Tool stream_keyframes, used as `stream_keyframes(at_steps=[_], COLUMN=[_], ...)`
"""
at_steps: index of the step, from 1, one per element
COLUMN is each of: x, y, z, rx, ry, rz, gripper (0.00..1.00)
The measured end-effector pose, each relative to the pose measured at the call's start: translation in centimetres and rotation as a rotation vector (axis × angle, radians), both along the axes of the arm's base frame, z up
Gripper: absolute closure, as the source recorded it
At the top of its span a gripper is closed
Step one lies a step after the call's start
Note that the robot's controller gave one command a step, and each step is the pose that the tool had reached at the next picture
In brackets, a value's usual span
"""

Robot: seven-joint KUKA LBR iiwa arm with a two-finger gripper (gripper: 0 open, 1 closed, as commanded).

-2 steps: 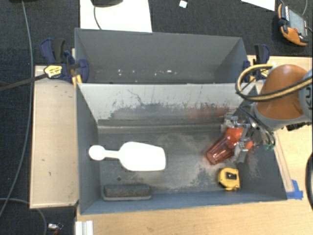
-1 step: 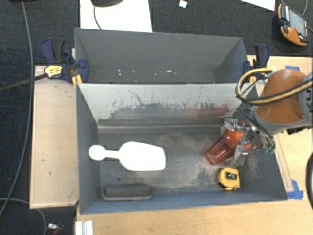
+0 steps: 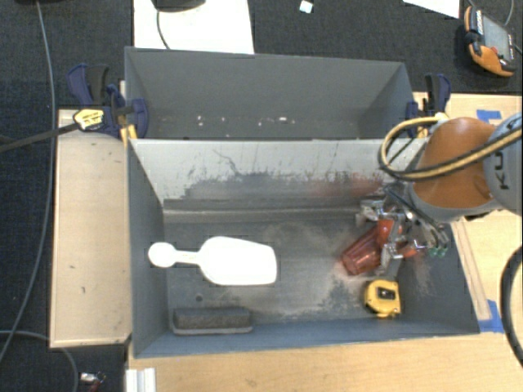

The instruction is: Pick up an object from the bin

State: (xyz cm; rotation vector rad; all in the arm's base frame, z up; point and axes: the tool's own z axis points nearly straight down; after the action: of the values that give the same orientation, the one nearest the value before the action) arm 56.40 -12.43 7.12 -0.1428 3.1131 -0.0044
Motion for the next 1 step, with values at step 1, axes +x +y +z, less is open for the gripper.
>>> stream_keyframes(at_steps=[1], x=[-1.5], y=[-1.96], z=[0.14], rx=[0.014], ry=[0.001], rz=[-0.077], gripper=[1.0])
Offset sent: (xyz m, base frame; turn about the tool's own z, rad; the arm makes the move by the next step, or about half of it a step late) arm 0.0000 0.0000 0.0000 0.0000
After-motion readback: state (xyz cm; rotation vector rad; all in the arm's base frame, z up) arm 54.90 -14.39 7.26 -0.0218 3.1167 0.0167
